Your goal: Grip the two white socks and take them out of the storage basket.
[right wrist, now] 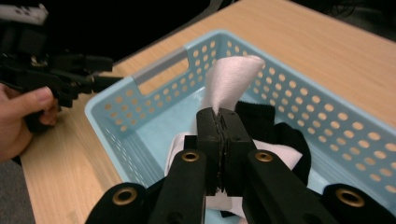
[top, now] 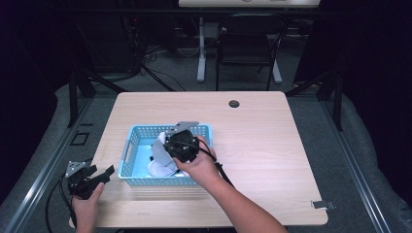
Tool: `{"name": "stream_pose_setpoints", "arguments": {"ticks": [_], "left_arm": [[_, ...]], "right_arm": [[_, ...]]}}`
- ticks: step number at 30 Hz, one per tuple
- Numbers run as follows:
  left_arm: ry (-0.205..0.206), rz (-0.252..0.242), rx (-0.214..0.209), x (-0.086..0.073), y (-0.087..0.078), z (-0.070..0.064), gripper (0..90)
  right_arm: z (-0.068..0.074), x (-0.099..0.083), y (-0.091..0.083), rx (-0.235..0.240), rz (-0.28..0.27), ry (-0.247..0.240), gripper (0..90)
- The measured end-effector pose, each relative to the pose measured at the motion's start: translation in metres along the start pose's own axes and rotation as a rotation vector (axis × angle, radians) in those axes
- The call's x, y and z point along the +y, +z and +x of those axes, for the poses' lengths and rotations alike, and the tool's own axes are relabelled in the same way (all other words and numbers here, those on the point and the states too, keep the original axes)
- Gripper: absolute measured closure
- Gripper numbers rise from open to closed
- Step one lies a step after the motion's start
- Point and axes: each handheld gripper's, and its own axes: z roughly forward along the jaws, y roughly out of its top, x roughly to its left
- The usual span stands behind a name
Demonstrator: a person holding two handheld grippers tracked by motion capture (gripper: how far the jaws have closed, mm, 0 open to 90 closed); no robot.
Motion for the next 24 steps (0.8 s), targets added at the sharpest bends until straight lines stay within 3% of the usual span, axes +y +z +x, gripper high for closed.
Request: {"name": "stream_pose_setpoints", "arguments": {"ticks": [12, 24], "left_arm": [[0.004, 0.004, 0.0, 0.0, 0.0, 0.0, 25.1], [0.005, 0.005, 0.001, 0.0, 0.0, -0.001, 25.1]], "right_arm": [[-0.003, 0.002, -0.047, -0.028, -0.2, 0.016, 88.7], [-0.009, -0.004, -0.084, -0.052, -0.262, 0.02, 88.7]]}}
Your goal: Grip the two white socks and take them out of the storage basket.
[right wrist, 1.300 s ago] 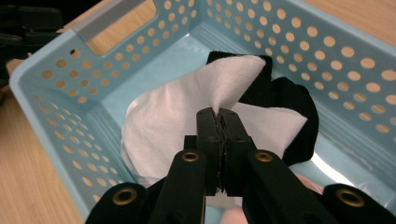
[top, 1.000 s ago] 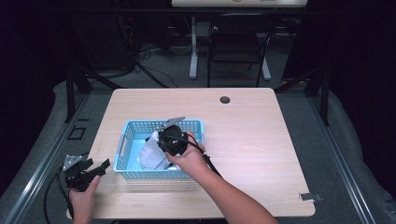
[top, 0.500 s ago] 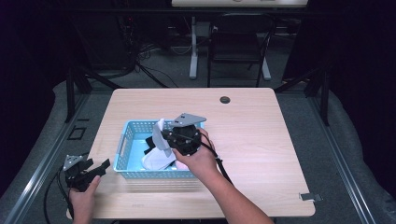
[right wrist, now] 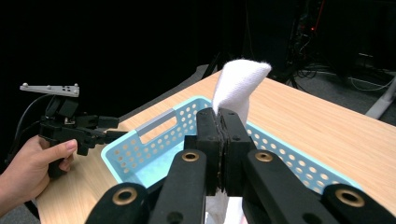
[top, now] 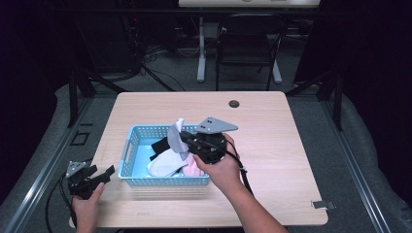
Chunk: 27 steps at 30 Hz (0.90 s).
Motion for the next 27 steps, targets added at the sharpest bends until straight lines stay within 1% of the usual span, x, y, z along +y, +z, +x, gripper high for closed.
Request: {"name": "stream_pose_setpoints", "arguments": {"ticks": [2, 3, 7, 9, 16, 19, 21, 24, 27], "left_arm": [[0.001, 0.006, 0.0, 0.0, 0.0, 0.0, 25.1], [-0.001, -0.001, 0.001, 0.0, 0.0, 0.0, 25.1], [0.0, 0.002, 0.001, 0.0, 0.0, 0.0, 25.1], [0.0, 0.0, 0.002, 0.0, 0.0, 0.0, 25.1], [0.0, 0.001, 0.004, 0.0, 0.0, 0.0, 25.1], [0.0, 0.001, 0.005, 0.0, 0.0, 0.0, 25.1], [0.0, 0.003, 0.005, 0.0, 0.0, 0.0, 25.1], [0.001, 0.007, 0.006, 0.0, 0.0, 0.0, 25.1], [0.001, 0.008, 0.006, 0.0, 0.0, -0.001, 25.1]], "right_arm": [[-0.004, -0.001, -0.008, -0.01, -0.007, 0.006, 88.7], [-0.005, -0.002, -0.011, -0.012, -0.003, 0.006, 88.7], [-0.013, -0.005, -0.029, -0.038, -0.013, 0.014, 88.7], [-0.018, -0.007, -0.039, -0.048, -0.021, 0.027, 88.7], [-0.031, -0.016, -0.071, -0.109, -0.046, 0.049, 88.7], [-0.036, -0.021, -0.083, -0.133, -0.044, 0.053, 88.7], [-0.038, -0.025, -0.088, -0.142, -0.047, 0.055, 88.7], [-0.042, -0.031, -0.094, -0.159, -0.032, 0.06, 88.7], [-0.045, -0.037, -0.097, -0.167, -0.022, 0.07, 88.7]]}}
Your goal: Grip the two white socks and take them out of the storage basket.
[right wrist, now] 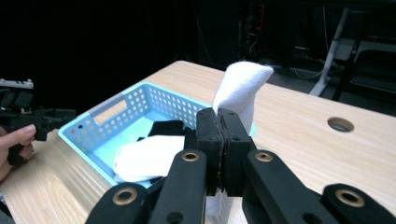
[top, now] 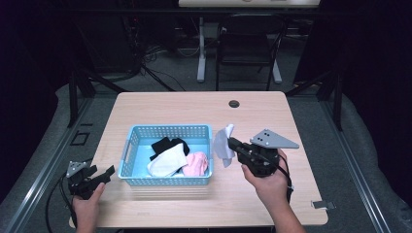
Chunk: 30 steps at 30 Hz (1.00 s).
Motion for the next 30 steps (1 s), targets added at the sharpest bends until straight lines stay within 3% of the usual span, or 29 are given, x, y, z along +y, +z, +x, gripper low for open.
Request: {"name": "stream_pose_setpoints", "arguments": {"ticks": [11, 20, 30], "left_arm": [[-0.002, -0.004, 0.001, 0.0, 0.0, 0.0, 25.1], [0.002, 0.002, 0.001, 0.0, 0.0, 0.0, 25.1], [0.003, 0.001, -0.001, 0.0, 0.001, 0.0, 25.1]], "right_arm": [[-0.014, -0.029, 0.014, -0.051, 0.075, 0.008, 88.7], [-0.027, -0.055, 0.03, -0.055, 0.119, 0.045, 88.6], [-0.069, -0.087, 0.038, -0.144, 0.208, 0.154, 88.4]]}}
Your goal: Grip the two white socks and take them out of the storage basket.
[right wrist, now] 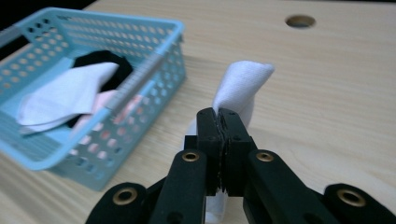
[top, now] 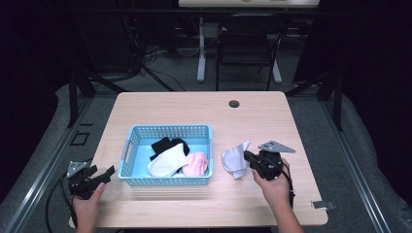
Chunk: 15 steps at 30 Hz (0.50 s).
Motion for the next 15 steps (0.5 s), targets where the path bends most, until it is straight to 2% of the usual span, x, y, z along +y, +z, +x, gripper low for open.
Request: {"name": "stream_pose_setpoints", "arguments": {"ticks": [3, 7, 13, 15], "left_arm": [[0.0, 0.0, 0.0, 0.0, 0.0, 0.0, 25.1], [-0.001, -0.001, -0.001, 0.0, 0.0, 0.0, 25.1], [-0.001, 0.0, -0.001, 0.0, 0.0, 0.0, 25.1], [-0.001, 0.0, -0.002, 0.0, 0.0, 0.0, 25.1]], "right_arm": [[-0.013, -0.007, 0.006, -0.025, 0.018, 0.048, 88.3], [-0.025, -0.013, 0.01, -0.059, 0.047, 0.079, 88.3], [-0.037, -0.02, 0.015, -0.06, 0.058, 0.145, 88.3], [-0.039, -0.02, 0.015, -0.064, 0.061, 0.143, 88.2]]}}
